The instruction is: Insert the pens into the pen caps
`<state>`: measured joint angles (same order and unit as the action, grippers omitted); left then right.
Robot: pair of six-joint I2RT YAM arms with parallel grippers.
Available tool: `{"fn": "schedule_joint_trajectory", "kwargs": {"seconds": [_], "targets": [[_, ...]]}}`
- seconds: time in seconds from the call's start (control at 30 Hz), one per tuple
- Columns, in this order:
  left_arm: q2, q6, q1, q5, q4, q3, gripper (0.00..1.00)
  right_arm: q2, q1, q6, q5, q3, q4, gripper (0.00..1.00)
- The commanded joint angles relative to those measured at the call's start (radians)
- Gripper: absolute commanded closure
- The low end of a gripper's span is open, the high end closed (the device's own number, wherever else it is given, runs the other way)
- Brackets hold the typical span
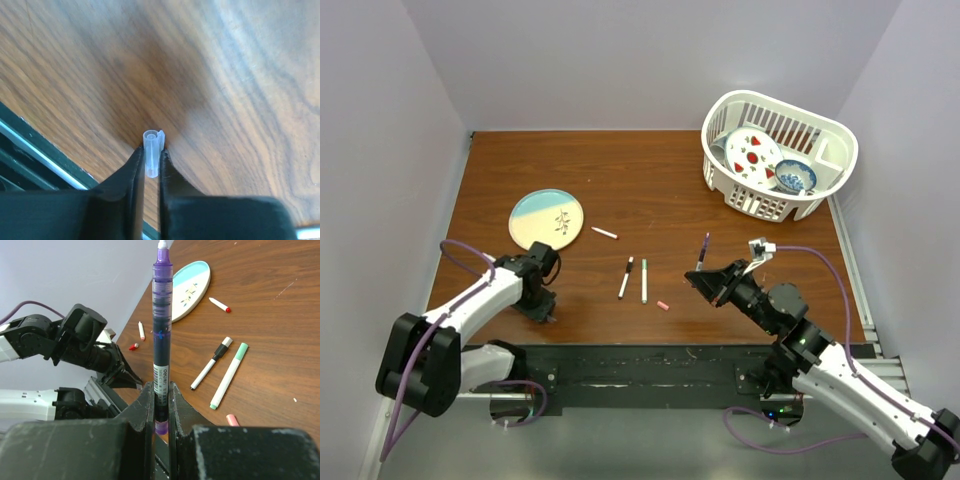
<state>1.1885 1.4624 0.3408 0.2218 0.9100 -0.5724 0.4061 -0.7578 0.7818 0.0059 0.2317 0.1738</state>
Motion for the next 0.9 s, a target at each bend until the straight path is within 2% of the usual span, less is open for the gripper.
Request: {"fn": "schedule_joint_trajectory", "kwargs": {"seconds": [0.0, 0.17, 0.27, 0.3, 0.43, 0.5, 0.53, 0.57, 0.63, 0.7, 0.77, 0.8, 0.87], "targets": [[-0.029, -0.017, -0.005, 0.111, -0.016, -0.041, 0.97, 0.01, 0.003, 0.005, -0.003, 0.02, 0.044, 1.0], [-0.056, -0.105, -0.003, 0.129, -0.011, -0.081, 1.0, 0.068, 0.005, 0.019, -0.044, 0.017, 0.079, 1.0], [-0.088, -0.23, -0.003, 0.09, -0.066, -0.124, 1.0, 0.129, 0.003, 0.023, -0.081, 0.02, 0.122, 1.0], [-0.101, -0.313, -0.003, 0.076, -0.092, -0.136, 1.0, 0.143, 0.003, 0.025, -0.104, 0.02, 0.134, 1.0], [-0.24, -0.467, -0.003, 0.019, -0.288, -0.112, 1.0, 0.224, 0.002, 0.03, -0.158, 0.03, 0.2, 1.0], [-0.364, -0.528, -0.003, -0.022, -0.374, -0.067, 1.0, 0.273, 0.002, 0.027, -0.187, 0.038, 0.234, 1.0], [-0.401, -0.546, -0.003, -0.041, -0.464, -0.055, 1.0, 0.289, 0.003, 0.022, -0.217, 0.047, 0.246, 1.0], [-0.453, -0.574, -0.003, -0.108, -0.512, -0.041, 1.0, 0.328, -0.003, 0.019, -0.234, 0.054, 0.272, 1.0], [-0.472, -0.642, -0.002, -0.177, -0.617, -0.044, 1.0, 0.379, -0.011, 0.005, -0.289, 0.081, 0.299, 1.0], [-0.466, -0.666, -0.002, -0.307, -0.745, -0.029, 1.0, 0.465, -0.04, -0.006, -0.323, 0.106, 0.341, 1.0], [-0.463, -0.654, -0.002, -0.46, -0.877, 0.029, 1.0, 0.517, -0.07, 0.002, -0.377, 0.124, 0.435, 1.0], [-0.46, -0.622, 0.0, -0.51, -1.042, 0.052, 1.0, 0.574, -0.077, 0.013, -0.391, 0.126, 0.475, 1.0], [-0.445, -0.564, 0.004, -0.618, -1.175, 0.106, 1.0, 0.624, -0.104, 0.033, -0.414, 0.136, 0.57, 1.0]]}}
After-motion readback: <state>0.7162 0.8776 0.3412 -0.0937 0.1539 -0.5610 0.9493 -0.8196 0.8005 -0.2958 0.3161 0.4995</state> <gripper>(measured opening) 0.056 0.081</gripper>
